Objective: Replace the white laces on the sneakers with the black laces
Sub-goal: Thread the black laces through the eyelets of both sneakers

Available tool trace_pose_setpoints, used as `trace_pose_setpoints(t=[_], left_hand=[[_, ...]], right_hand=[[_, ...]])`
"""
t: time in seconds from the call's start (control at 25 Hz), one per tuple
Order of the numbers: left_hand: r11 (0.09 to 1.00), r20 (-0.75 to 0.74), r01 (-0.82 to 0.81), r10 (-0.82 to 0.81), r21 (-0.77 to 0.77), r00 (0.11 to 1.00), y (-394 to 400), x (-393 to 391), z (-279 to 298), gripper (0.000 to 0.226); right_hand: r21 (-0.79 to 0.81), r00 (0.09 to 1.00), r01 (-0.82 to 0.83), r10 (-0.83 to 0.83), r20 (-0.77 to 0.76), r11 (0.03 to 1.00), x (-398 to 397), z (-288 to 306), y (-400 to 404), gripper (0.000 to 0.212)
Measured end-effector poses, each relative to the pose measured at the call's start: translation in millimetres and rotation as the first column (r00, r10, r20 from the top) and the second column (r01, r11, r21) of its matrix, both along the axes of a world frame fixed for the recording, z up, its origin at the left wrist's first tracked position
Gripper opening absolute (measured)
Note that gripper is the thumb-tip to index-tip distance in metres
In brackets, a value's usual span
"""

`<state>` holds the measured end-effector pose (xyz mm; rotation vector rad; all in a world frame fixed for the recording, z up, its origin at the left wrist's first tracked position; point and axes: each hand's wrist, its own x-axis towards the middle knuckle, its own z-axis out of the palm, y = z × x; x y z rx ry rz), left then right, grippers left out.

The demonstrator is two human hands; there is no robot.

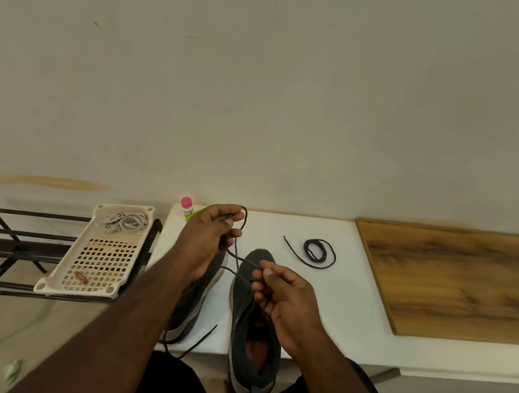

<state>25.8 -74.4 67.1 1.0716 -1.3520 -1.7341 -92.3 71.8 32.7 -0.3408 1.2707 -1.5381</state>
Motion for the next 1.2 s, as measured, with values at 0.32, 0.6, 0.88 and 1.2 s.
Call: trace_pose_setpoints(t=[0.32,0.6,0.88,1.2], left_hand=[[0.894,0.278,0.314,-0.228,-0.32,0.933,-28.6,-20.0,19.0,0.06],[0.785,0.651,0.447,-0.074,-0.429,0.755,-0.9,-19.6,-19.0,0.05],[0.747,0.654,0.522,-0.157,-0.411,0.74,34.0,-23.2,-42.8,0.022],[0.716,0.719,0.583,-0.163,-0.385,0.675,55.7,-23.9,-82.6,0.018]], right_hand=[[0.089,0.982,0.161,-0.151,-0.114,0.983,1.8,-8.4,0.3,0.012],[0.138,0.967,0.248,-0.254,0.029,0.959,-9.7,-17.0,-6.8,0.012],[0.099,0.933,0.144,-0.101,-0.345,0.985,-16.2,-21.1,-15.1,0.01],[0.412,0.541,-0.121,0.408,-0.735,0.903,-14.0,-48.1,14.3,0.028]])
